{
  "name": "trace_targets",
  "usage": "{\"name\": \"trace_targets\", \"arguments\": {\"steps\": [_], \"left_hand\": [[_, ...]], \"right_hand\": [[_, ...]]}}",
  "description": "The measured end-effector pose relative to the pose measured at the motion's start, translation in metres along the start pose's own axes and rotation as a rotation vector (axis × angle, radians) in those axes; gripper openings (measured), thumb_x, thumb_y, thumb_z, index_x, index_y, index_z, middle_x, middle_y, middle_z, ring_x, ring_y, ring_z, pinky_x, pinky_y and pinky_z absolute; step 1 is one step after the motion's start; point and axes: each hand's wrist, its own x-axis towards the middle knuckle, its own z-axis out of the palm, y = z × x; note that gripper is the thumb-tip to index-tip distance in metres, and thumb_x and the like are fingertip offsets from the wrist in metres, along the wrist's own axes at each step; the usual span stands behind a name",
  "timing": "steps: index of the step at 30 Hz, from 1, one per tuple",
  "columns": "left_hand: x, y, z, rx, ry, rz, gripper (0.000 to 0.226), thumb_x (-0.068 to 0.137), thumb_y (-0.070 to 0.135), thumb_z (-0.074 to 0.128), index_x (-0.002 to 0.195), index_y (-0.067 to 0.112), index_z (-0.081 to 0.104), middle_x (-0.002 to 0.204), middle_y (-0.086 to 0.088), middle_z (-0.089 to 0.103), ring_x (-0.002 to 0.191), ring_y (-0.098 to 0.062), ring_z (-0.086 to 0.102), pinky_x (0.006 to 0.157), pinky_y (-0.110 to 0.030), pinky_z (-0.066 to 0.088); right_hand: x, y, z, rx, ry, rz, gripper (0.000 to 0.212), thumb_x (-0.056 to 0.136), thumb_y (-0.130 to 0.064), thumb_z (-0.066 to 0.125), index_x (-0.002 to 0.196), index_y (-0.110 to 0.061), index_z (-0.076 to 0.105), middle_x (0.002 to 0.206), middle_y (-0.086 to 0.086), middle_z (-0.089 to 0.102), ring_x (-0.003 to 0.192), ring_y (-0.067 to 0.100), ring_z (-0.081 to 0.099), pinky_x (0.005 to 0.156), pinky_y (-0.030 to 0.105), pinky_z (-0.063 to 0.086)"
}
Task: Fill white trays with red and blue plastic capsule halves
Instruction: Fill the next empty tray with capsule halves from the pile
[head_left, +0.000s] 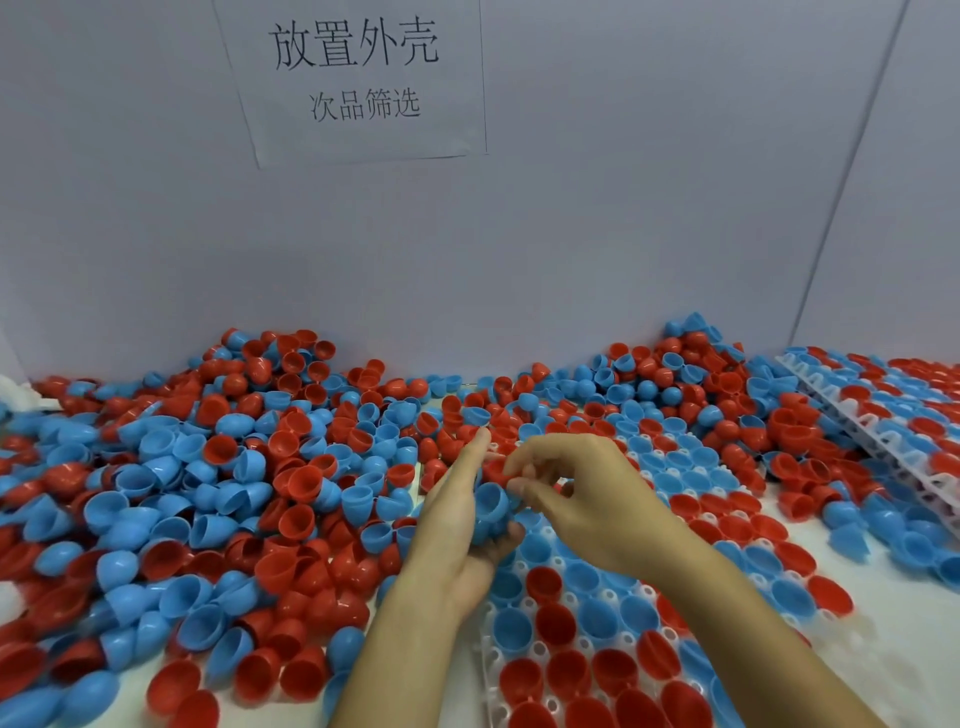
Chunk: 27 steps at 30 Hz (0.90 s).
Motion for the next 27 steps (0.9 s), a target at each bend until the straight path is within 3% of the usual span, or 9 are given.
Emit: {"name": "trace_targets", "arguments": {"steps": [3, 7, 10, 13, 18, 22, 23, 25, 27], "left_hand": [[-0.001, 0.002, 0.000, -0.065, -0.006, -0.005, 0.050, 0.076, 0.052, 0.077, 0.104, 0.011, 0.075, 0.085, -0.011, 0.074, 0.061, -0.015, 0.067, 0.044, -0.025, 0.051], [-0.002, 0.002, 0.002, -0.107, -0.020, 0.008, 0.056, 0.075, 0.047, 0.078, 0.118, 0.011, 0.071, 0.092, -0.012, 0.075, 0.065, -0.016, 0.067, 0.046, -0.025, 0.051], [0.001, 0.001, 0.001, -0.076, 0.009, 0.052, 0.033, 0.082, 0.039, 0.078, 0.108, 0.018, 0.078, 0.099, -0.007, 0.074, 0.063, -0.012, 0.068, 0.049, -0.024, 0.052], [0.000, 0.001, 0.000, -0.058, -0.002, 0.079, 0.019, 0.082, 0.037, 0.078, 0.092, 0.021, 0.081, 0.105, -0.007, 0.072, 0.071, -0.011, 0.068, 0.054, -0.025, 0.054], [0.001, 0.002, 0.001, -0.123, 0.012, 0.164, 0.056, 0.061, 0.039, 0.085, 0.110, 0.017, 0.068, 0.110, -0.008, 0.067, 0.091, -0.017, 0.065, 0.060, -0.024, 0.055], [0.000, 0.000, 0.002, -0.046, -0.056, 0.224, 0.038, 0.060, 0.032, 0.086, 0.093, 0.024, 0.069, 0.116, -0.011, 0.069, 0.101, -0.023, 0.068, 0.065, -0.026, 0.057], [0.000, 0.000, 0.002, -0.033, -0.091, 0.233, 0.034, 0.059, 0.030, 0.087, 0.089, 0.025, 0.070, 0.114, -0.010, 0.071, 0.100, -0.023, 0.069, 0.067, -0.027, 0.057], [0.000, 0.000, 0.001, 0.011, -0.136, 0.251, 0.032, 0.058, 0.027, 0.088, 0.084, 0.027, 0.070, 0.106, -0.007, 0.074, 0.096, -0.021, 0.072, 0.068, -0.026, 0.057], [0.000, 0.000, 0.000, 0.071, -0.153, 0.272, 0.028, 0.059, 0.027, 0.087, 0.082, 0.027, 0.070, 0.098, -0.002, 0.076, 0.091, -0.018, 0.073, 0.068, -0.025, 0.057]], "right_hand": [[0.001, 0.007, -0.003, 0.063, 0.141, 0.047, 0.019, 0.093, -0.004, 0.064, 0.088, -0.021, 0.071, 0.077, -0.006, 0.067, 0.072, 0.012, 0.066, 0.072, 0.031, 0.057], [0.000, 0.011, -0.006, -0.007, 0.120, 0.057, 0.031, 0.095, 0.001, 0.059, 0.088, -0.028, 0.069, 0.081, -0.014, 0.066, 0.080, 0.000, 0.065, 0.076, 0.021, 0.056], [0.004, 0.011, -0.006, -0.151, 0.134, 0.083, 0.024, 0.098, -0.006, 0.057, 0.104, -0.023, 0.073, 0.094, -0.010, 0.065, 0.083, 0.000, 0.060, 0.071, 0.007, 0.047], [0.004, 0.007, -0.003, -0.134, 0.177, 0.089, 0.016, 0.098, -0.023, 0.058, 0.109, -0.027, 0.069, 0.095, -0.010, 0.062, 0.080, 0.001, 0.059, 0.068, 0.008, 0.046], [-0.001, -0.007, 0.005, 0.036, 0.342, 0.154, 0.013, 0.093, -0.032, 0.066, 0.083, -0.026, 0.062, 0.059, -0.003, 0.056, 0.051, 0.005, 0.050, 0.053, 0.016, 0.046], [0.002, -0.016, 0.006, 0.067, 0.222, 0.315, 0.040, 0.096, -0.038, 0.062, 0.065, -0.016, 0.073, 0.043, -0.003, 0.055, 0.041, 0.014, 0.048, 0.042, 0.021, 0.043], [0.004, -0.018, 0.005, 0.100, 0.219, 0.351, 0.040, 0.095, -0.040, 0.063, 0.065, -0.017, 0.074, 0.046, -0.004, 0.059, 0.044, 0.016, 0.053, 0.041, 0.015, 0.036], [0.006, -0.016, 0.003, 0.141, 0.216, 0.417, 0.034, 0.093, -0.042, 0.066, 0.064, -0.025, 0.073, 0.062, -0.005, 0.070, 0.061, 0.017, 0.065, 0.061, 0.023, 0.056], [0.007, -0.014, 0.001, 0.167, 0.192, 0.455, 0.028, 0.091, -0.039, 0.069, 0.065, -0.030, 0.071, 0.072, -0.011, 0.071, 0.071, 0.006, 0.066, 0.054, 0.014, 0.049]]}}
